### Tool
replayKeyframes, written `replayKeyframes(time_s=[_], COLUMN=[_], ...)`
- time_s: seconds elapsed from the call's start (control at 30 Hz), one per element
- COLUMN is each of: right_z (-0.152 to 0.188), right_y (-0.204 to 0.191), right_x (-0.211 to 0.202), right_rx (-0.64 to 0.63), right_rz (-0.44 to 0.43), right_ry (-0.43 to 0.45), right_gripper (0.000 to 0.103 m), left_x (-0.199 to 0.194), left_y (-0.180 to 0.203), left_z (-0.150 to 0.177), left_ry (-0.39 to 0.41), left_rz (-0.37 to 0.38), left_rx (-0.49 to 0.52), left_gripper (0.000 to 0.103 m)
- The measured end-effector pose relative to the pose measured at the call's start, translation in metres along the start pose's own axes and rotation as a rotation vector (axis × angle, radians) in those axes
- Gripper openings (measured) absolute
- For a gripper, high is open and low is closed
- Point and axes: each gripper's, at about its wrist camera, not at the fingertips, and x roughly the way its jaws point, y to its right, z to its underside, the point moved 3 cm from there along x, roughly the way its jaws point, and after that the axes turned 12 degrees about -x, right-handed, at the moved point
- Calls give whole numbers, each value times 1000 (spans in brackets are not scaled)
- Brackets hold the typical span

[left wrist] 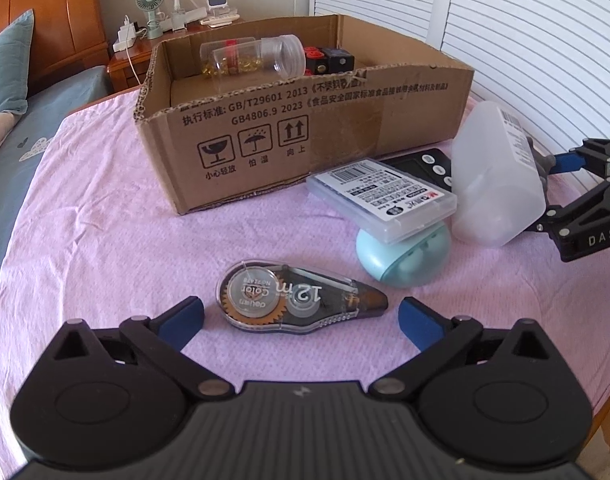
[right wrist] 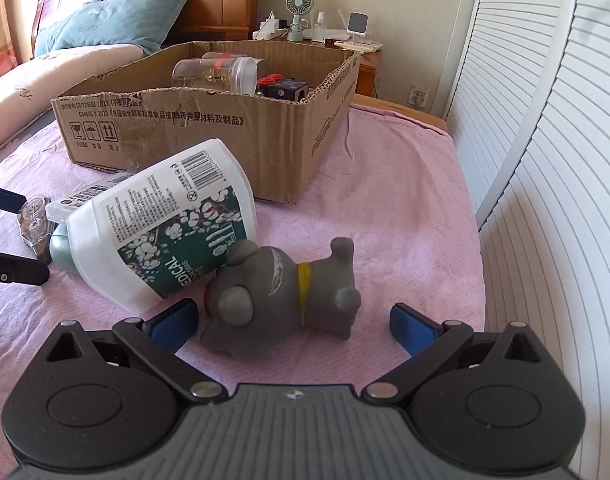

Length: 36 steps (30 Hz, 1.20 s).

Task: Organize rigid objects
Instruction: 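Move the left gripper to the clear tape dispenser while the right gripper approaches the grey elephant, then close the left gripper on the tape dispenser while the right gripper grasps the grey elephant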

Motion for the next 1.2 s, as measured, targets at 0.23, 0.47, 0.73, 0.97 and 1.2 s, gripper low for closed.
replayKeyframes(time_s=[0.23,0.47,0.73,0.97,1.2], right_z=[-5,-7,-8,-8,-7], right_y=[1,-5,-4,-3,0], right_x=[1,-4,-3,-7,-16], right_rx=[-8,-30,-28,-24,-7], right_rz=[-13,-29,-25,-25,-15], right_ry=[20,23,18,9,-5], right_gripper=[91,78,78,77,76], left_x=[1,0,1,0,-10], left_y=[0,3,1,1,2], left_z=[-2,-4,-7,-9,-15], left_ry=[0,7,-1,-19,-34], left_rz=[7,16,44,51,81], left_rx=[14,55,63,72,75], left_gripper=[102,98,95,89,89])
